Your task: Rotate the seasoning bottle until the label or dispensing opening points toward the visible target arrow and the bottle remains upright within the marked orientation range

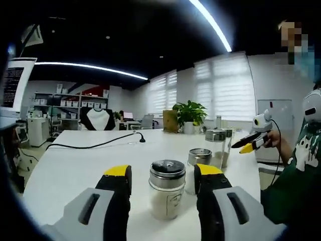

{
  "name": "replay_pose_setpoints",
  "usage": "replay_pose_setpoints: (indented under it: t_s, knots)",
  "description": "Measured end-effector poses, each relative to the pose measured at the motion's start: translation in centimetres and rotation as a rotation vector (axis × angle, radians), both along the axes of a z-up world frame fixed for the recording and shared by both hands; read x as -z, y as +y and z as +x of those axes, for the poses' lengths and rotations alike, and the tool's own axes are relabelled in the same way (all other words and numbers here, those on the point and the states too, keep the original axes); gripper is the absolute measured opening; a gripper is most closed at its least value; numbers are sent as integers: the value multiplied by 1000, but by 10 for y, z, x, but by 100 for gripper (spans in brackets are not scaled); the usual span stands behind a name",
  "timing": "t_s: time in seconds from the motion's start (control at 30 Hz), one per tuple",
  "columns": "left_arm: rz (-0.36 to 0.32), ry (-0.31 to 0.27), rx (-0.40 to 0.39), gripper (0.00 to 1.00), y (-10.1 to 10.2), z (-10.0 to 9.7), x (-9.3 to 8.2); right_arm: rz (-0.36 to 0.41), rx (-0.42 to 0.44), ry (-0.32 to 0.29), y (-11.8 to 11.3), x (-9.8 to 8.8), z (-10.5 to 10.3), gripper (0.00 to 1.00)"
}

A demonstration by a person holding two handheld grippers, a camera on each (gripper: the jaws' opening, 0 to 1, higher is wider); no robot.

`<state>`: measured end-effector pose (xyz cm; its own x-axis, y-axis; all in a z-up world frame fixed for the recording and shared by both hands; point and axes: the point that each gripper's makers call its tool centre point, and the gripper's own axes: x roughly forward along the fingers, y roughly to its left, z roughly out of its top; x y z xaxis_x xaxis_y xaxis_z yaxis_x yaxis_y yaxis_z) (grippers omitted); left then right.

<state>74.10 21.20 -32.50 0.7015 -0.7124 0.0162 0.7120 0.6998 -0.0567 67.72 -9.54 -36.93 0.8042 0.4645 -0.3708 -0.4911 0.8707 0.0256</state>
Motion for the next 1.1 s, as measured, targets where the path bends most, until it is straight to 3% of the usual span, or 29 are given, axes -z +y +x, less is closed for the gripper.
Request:
replay_pose_setpoints:
  t_s: [0.1, 0.33, 0.43, 0.57, 0.67, 0.73, 0.77, 0.9, 1.1]
  knots:
    - [1, -17, -38, 53, 3, -8, -4, 3, 1, -3, 0, -1, 0, 52]
    - [41, 40, -222, 56, 9, -29, -3, 15, 12, -6, -3, -3, -2, 52]
    - [94, 65, -295, 61, 6, -39, 6, 32, 18, -7, -2, -4, -3, 52]
    - [90, 89, -424, 69, 8, -48, 16, 75, 36, -7, -2, -2, -5, 52]
    - [147, 33, -439, 70, 1, -56, 17, 79, 37, -17, -1, -2, -5, 52]
    - [113, 19, -477, 72, -2, -59, 14, 112, 51, -31, 0, -2, -5, 52]
    - [106, 17, -473, 74, -6, -59, 14, 136, 64, -25, 1, -1, -5, 52]
    - [76, 35, -489, 82, -15, -62, 18, 103, 47, -21, 5, 5, -10, 52]
    - [55, 55, -553, 95, -16, -71, 28, 121, 33, -26, 11, 6, -12, 53]
